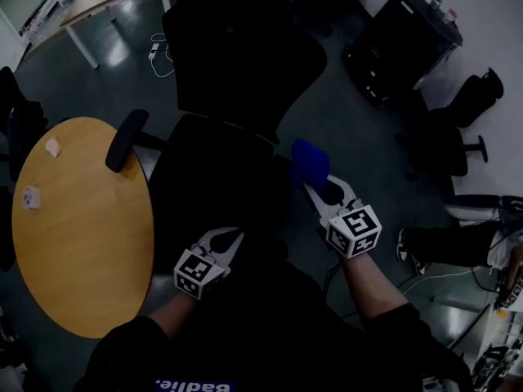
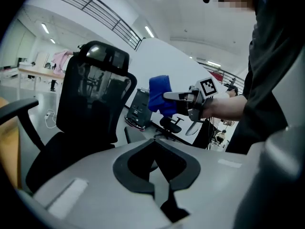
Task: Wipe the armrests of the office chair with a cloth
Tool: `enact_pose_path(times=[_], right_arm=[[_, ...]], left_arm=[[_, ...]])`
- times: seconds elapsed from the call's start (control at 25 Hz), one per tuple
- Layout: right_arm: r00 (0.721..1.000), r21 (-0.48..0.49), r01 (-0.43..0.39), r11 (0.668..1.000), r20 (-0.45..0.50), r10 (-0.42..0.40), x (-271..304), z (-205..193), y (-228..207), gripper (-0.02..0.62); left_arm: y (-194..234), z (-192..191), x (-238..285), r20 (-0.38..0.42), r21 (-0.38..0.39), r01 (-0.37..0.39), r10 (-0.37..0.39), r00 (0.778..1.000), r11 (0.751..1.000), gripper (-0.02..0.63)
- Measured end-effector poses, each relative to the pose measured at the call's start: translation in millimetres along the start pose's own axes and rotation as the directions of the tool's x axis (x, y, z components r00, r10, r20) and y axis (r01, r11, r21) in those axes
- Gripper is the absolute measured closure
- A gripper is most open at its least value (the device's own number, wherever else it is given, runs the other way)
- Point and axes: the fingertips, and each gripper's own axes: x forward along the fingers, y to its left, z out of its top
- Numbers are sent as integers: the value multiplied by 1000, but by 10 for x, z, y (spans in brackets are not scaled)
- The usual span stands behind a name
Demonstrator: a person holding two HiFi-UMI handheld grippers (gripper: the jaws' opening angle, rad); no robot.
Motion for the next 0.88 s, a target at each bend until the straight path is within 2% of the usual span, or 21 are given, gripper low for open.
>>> enact_pose_path(times=[0.24,0.36,0.44,0.56,0.64,0.72,0.8,0.88], right_arm=[[989,-94,-61,994,-137,48,547,-361,-549,506],[966,-209,-107,972,-254,52,842,-626,-731,507],[941,-314,-163,935,-334,52,1031,-785,-789,508],[886,-473,-270,839,-464,23,1228,-1053,-834,508],[846,-538,-339,772,-533,1,1298,-1229,-838,508],[817,-571,-391,722,-577,-14,1326,-1365,-816,508],[806,-580,-410,704,-591,-17,1300,-1429,-779,508],[807,-571,-404,715,-590,-16,1241,-1454,-751,508]], left_arm=[[50,-389,376,-93,-49,-67,62,994,997,586],[165,-589,532,-150,-55,-119,109,983,991,586],[226,-690,598,-177,-59,-144,132,975,988,586],[283,-825,652,-213,-57,-165,150,966,985,586],[328,-887,678,-226,-61,-177,159,961,982,586],[366,-910,707,-229,-64,-181,162,960,981,586],[375,-907,739,-228,-64,-175,156,961,983,586],[373,-901,761,-225,-64,-165,147,963,984,586]])
